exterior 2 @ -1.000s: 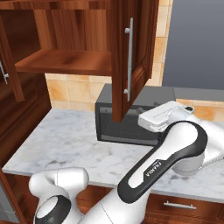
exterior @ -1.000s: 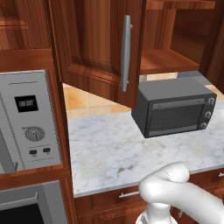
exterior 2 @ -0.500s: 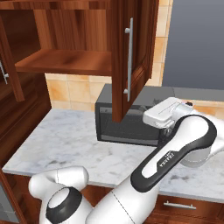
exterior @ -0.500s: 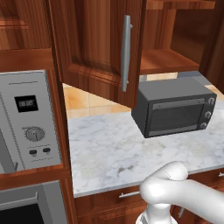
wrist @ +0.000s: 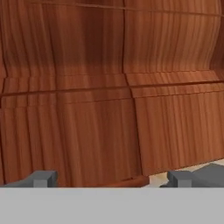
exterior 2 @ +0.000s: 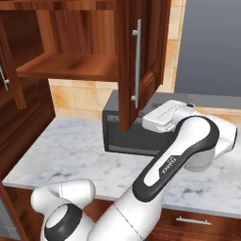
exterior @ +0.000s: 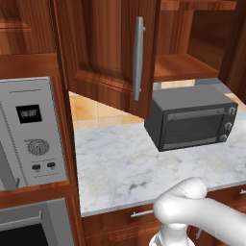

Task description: Close all open cabinet doors.

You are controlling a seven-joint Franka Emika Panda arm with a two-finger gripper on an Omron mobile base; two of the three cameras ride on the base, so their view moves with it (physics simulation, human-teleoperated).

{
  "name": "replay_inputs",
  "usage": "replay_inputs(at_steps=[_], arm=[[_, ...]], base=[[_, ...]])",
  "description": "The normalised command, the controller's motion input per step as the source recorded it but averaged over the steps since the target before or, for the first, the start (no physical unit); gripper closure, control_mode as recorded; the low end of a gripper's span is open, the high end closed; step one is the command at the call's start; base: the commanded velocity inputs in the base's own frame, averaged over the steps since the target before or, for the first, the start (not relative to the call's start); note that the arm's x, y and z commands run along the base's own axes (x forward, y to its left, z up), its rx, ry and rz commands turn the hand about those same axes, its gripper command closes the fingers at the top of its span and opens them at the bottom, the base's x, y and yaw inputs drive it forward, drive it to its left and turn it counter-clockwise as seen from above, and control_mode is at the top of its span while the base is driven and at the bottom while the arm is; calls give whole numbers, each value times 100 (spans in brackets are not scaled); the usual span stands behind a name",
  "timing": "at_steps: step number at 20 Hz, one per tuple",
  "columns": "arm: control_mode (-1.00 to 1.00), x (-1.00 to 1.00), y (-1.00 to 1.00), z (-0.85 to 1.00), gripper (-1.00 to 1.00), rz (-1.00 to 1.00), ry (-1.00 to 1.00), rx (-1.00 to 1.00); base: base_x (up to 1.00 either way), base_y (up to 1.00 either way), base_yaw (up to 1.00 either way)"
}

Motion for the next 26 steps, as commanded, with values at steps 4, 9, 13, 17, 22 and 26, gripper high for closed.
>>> replay_inputs(at_steps=[4,9,13,17,22,26], arm=[[-100,0,53,0,-100,0,0,0],[-100,0,65,0,-100,-2,0,0],[-100,0,71,0,-100,-11,0,0],[-100,4,67,0,-100,-20,-5,0],[-100,6,66,2,-100,-25,-10,0],[-100,11,53,22,-100,-22,-5,0]], base=[[0,0,0],[0,0,0],[0,0,0],[0,0,0],[0,0,0],[0,0,0]])
